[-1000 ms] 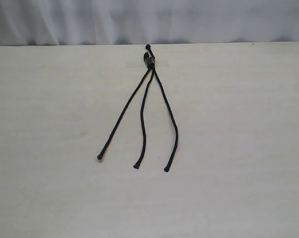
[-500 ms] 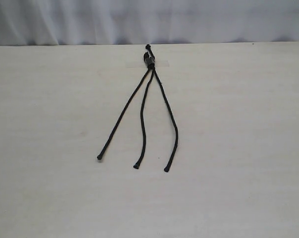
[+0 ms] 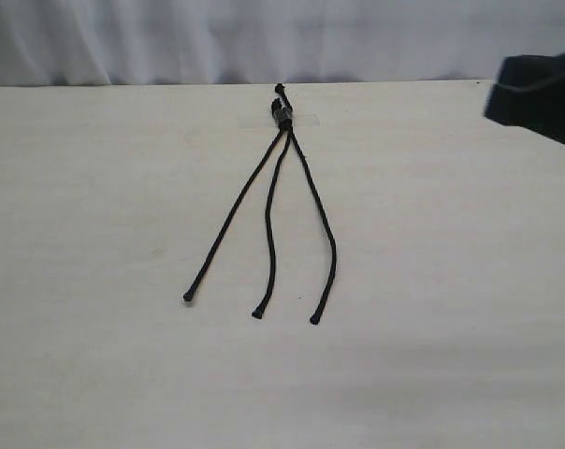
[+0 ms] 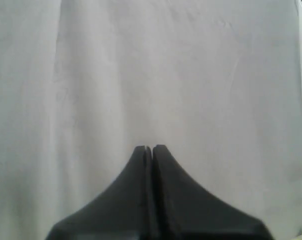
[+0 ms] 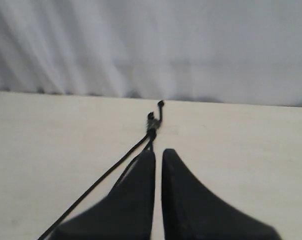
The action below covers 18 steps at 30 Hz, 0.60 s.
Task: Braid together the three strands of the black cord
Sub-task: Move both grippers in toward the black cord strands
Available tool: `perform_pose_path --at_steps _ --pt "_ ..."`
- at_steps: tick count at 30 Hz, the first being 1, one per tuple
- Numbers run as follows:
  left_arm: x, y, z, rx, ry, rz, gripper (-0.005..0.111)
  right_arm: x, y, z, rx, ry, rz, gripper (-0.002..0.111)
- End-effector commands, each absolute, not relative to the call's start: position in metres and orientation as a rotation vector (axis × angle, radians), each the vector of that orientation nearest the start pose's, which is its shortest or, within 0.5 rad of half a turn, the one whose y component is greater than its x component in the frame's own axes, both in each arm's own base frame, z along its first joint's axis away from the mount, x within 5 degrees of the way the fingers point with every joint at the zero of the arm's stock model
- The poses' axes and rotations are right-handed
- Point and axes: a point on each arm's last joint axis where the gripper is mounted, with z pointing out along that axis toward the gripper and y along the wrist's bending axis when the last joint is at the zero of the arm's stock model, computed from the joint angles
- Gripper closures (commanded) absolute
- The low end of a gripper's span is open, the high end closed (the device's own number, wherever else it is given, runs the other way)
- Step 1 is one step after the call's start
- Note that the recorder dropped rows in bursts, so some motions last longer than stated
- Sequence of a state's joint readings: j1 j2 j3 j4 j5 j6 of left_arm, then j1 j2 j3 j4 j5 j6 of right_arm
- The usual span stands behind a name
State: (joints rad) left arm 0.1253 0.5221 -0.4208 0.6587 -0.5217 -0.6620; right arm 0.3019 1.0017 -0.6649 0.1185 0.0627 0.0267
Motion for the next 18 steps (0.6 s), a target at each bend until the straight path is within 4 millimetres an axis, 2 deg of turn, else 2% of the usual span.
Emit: perform_pose_path --at_steps 1,4,7,11,14,18 --pt "0.154 -0.005 0.357 0.181 1.376 -0.031 0.107 0.241 0.095 0.328 -0.337 2.009 0.289 0.104" --pt "0.187 0.004 0.346 0.172 1.542 0.033 0.107 0.265 0.108 0.331 -0.435 2.11 0.254 0.104" --pt "0.21 0.006 0.334 0.17 1.662 0.064 0.107 0.288 0.116 0.326 -0.493 2.172 0.207 0.104" --pt "0.233 0.007 0.331 0.085 1.881 0.217 0.107 0.315 0.118 0.302 -0.511 2.243 0.114 0.104" --pt "0.247 -0.009 0.326 0.091 2.012 0.275 0.107 0.33 0.108 0.285 -0.45 2.302 0.059 0.104" --pt "0.267 -0.046 0.315 0.235 2.147 0.257 0.107 0.343 0.08 0.265 -0.334 2.412 0.022 0.104"
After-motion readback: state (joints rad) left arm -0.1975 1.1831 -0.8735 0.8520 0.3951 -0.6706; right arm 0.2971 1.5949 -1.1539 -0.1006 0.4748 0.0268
